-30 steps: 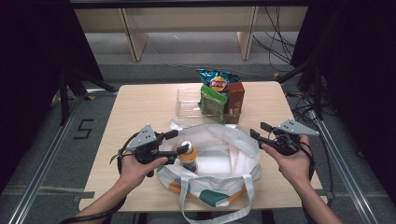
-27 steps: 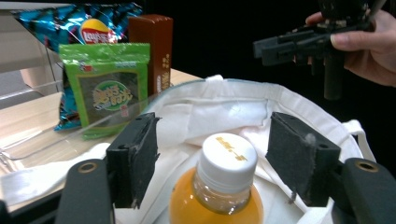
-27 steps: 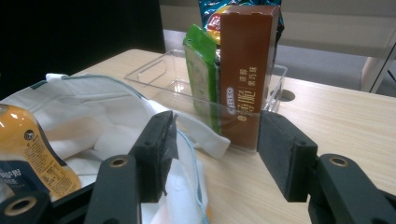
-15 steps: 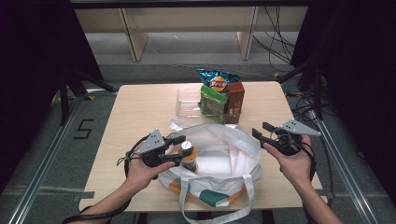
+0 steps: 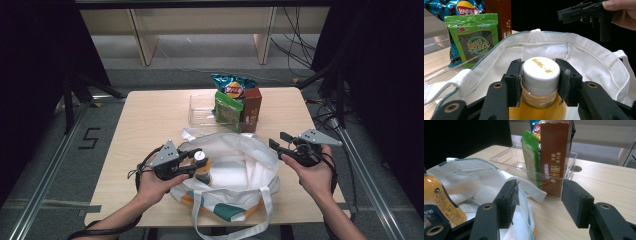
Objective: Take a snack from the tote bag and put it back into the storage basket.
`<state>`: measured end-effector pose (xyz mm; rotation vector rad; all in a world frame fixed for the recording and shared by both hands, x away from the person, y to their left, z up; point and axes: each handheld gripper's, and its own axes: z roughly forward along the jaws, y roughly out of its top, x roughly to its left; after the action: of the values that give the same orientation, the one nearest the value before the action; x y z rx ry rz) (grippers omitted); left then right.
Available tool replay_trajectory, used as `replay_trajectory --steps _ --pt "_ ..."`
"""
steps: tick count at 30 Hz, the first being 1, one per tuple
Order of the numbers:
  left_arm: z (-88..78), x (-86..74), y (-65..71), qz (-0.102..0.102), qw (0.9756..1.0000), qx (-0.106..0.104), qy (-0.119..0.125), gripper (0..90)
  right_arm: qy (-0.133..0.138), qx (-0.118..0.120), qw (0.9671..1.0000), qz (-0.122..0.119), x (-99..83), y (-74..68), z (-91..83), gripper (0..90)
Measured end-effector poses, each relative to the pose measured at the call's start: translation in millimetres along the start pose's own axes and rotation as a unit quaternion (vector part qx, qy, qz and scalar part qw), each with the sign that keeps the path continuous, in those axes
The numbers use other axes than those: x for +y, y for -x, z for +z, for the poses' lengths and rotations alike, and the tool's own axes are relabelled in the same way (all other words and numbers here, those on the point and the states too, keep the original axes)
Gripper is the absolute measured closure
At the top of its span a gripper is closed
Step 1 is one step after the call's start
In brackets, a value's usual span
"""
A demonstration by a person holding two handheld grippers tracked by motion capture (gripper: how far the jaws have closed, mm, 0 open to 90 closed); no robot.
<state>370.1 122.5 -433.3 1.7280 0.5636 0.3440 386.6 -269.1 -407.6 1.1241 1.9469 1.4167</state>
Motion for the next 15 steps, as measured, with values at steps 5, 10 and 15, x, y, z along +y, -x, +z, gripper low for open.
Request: replay_trajectory --steps 5,10,15 --pt "-0.9 0.6 0.4 -0.005 1.0000 0.002 -0.002 58.2 -0.004 -0.003 0.9999 0.013 -1.0 -1.6 -0.9 46.9" --pt "-2.2 2.3 -2.2 -0.013 0.9999 0.001 -0.003 58.4 0.005 0.003 0.9999 0.010 -1.4 1.5 0.1 47.1" --pt "-5.2 7.7 -4.3 -0.015 0.9999 0.000 0.005 58.5 0.011 0.004 0.9999 0.012 -1.8 2.8 -0.4 47.5"
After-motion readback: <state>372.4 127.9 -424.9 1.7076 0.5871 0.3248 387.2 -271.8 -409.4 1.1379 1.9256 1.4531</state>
